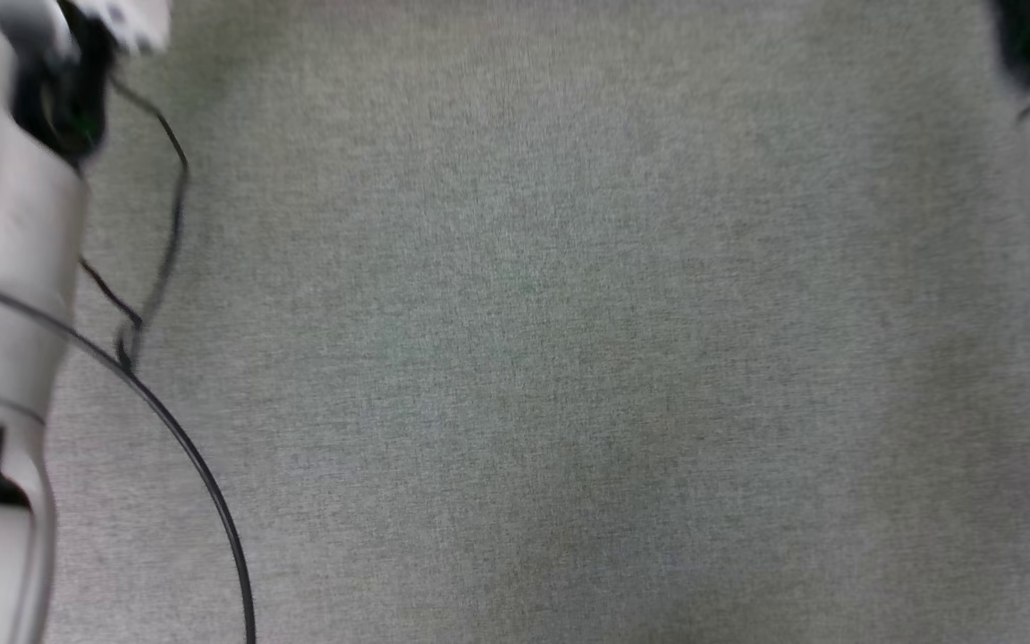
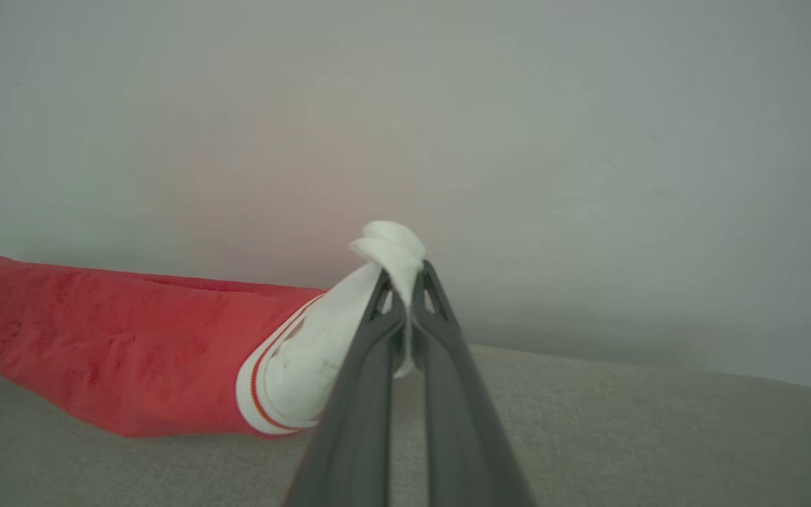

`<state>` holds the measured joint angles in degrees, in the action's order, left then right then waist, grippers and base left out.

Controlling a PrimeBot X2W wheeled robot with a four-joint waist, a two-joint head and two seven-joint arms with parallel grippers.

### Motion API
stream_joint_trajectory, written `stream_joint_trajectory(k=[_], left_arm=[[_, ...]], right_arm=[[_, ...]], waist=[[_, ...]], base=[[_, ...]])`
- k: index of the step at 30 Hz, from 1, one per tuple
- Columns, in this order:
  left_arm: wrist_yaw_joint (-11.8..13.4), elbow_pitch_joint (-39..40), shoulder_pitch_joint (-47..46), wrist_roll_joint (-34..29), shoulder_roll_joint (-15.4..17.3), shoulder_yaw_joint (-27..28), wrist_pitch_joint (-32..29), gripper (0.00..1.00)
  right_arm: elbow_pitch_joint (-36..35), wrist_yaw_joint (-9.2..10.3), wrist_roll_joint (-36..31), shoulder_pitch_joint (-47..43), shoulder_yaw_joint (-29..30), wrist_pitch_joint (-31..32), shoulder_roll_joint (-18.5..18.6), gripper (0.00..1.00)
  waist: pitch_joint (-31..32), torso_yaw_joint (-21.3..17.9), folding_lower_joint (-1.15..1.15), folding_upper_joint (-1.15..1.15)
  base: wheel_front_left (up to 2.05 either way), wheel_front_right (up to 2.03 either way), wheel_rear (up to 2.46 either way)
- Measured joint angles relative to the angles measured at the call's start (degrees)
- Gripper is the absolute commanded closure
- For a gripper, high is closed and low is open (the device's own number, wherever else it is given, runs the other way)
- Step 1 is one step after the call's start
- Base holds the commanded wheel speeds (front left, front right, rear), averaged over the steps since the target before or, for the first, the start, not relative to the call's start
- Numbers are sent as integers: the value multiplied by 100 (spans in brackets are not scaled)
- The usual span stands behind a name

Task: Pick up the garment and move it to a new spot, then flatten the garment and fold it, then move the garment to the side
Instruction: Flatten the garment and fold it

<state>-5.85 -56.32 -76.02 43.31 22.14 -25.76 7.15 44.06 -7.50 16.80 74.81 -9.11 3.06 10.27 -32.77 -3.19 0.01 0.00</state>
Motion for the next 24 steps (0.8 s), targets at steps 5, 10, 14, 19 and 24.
stream_joint_trajectory(k=[5,10,14,19,24], left_arm=[[-58,-143,978,265,-59,42,52,100],[-80,49,2119,437,-27,64,308,100],[-24,488,3051,490,65,25,364,100],[375,1560,4183,537,270,-8,250,100],[1095,3228,5382,536,700,5,-49,100]], right_arm=[[-75,0,275,-1161,-370,-311,59,100],[-476,0,579,-2425,-570,-550,207,100],[-1006,0,737,-3373,-577,-567,341,100],[-1903,0,747,-4640,-301,-348,457,100],[-2911,0,568,-5899,125,88,412,100]], waist=[[426,5,0,0],[986,5,-1,0],[1467,7,-2,0],[2016,28,-2,0],[2434,85,-3,0]], base=[[0,0,0],[0,0,0],[0,0,0],[0,0,0],[0,0,0]])
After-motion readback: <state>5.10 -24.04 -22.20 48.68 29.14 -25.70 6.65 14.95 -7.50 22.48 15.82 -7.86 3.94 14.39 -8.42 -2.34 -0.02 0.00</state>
